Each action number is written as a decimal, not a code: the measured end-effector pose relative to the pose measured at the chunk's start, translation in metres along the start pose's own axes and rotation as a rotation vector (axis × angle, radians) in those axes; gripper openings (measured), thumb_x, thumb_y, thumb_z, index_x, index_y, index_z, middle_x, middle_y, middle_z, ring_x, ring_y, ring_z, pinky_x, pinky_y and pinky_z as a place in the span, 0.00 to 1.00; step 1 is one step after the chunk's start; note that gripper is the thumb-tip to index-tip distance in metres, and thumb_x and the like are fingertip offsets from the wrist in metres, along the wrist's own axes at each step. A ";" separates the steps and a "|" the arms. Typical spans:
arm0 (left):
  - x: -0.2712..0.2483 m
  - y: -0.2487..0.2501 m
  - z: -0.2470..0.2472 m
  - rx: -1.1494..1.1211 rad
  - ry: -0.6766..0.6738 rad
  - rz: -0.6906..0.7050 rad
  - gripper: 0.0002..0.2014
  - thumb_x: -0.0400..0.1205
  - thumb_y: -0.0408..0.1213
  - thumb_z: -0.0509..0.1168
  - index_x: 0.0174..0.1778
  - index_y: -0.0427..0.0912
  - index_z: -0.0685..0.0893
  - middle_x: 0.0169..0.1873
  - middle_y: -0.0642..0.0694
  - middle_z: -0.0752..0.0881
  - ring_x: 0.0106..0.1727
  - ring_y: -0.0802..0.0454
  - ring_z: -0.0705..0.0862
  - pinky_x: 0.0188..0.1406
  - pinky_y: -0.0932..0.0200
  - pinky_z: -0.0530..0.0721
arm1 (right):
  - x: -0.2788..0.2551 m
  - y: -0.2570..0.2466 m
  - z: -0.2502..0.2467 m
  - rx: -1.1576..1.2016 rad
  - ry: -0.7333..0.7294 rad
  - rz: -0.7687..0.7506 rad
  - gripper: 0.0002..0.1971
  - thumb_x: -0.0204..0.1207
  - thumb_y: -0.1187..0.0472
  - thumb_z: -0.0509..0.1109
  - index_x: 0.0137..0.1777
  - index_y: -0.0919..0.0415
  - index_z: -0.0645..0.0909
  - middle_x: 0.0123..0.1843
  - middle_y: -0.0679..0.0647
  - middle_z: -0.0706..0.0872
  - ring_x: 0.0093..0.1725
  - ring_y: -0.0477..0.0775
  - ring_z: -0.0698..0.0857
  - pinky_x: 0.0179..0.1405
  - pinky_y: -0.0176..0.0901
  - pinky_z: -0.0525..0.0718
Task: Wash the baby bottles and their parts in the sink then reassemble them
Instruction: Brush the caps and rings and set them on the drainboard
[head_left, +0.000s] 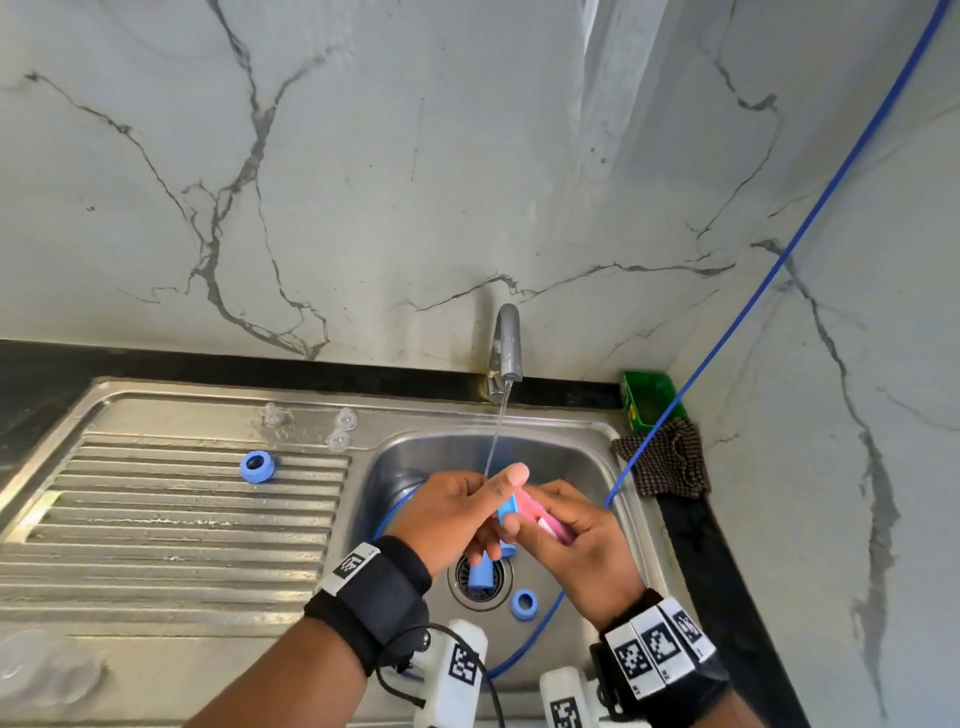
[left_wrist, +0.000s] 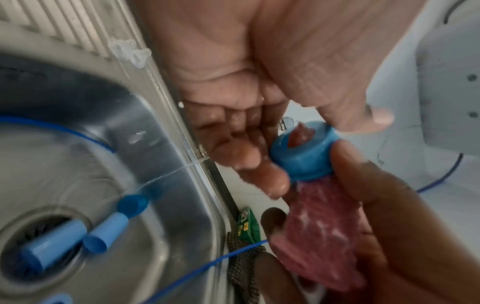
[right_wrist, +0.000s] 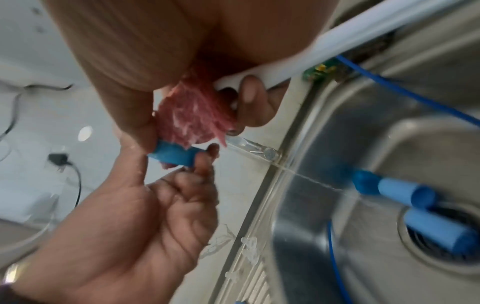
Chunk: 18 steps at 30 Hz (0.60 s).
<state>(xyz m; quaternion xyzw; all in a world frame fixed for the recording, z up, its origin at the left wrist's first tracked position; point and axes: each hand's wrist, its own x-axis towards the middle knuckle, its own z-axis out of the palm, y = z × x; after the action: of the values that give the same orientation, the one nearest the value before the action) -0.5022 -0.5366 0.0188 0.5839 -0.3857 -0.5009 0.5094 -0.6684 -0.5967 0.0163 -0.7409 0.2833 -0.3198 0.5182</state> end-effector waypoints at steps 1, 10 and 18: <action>0.002 0.000 0.003 0.045 -0.002 -0.006 0.35 0.76 0.68 0.62 0.42 0.33 0.87 0.30 0.41 0.89 0.28 0.45 0.84 0.24 0.59 0.80 | -0.001 0.001 0.002 0.041 0.041 0.056 0.08 0.78 0.54 0.78 0.55 0.49 0.93 0.40 0.49 0.87 0.38 0.47 0.83 0.40 0.38 0.82; 0.005 -0.029 0.005 0.507 0.013 0.417 0.30 0.79 0.34 0.75 0.76 0.62 0.79 0.62 0.60 0.82 0.65 0.59 0.81 0.63 0.64 0.82 | 0.003 0.009 -0.008 0.488 0.159 0.562 0.12 0.81 0.50 0.71 0.50 0.55 0.94 0.30 0.53 0.80 0.24 0.47 0.71 0.21 0.38 0.59; 0.010 -0.007 0.022 0.345 0.106 0.266 0.14 0.79 0.53 0.73 0.53 0.48 0.92 0.37 0.50 0.92 0.37 0.55 0.91 0.45 0.50 0.91 | 0.012 0.008 -0.022 0.333 0.092 0.301 0.15 0.85 0.52 0.67 0.53 0.58 0.93 0.33 0.50 0.84 0.30 0.42 0.82 0.27 0.32 0.77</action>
<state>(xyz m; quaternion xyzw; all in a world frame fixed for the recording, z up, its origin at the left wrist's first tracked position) -0.5219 -0.5495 0.0100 0.6317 -0.5120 -0.3245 0.4832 -0.6787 -0.6211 0.0169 -0.5794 0.3571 -0.3145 0.6617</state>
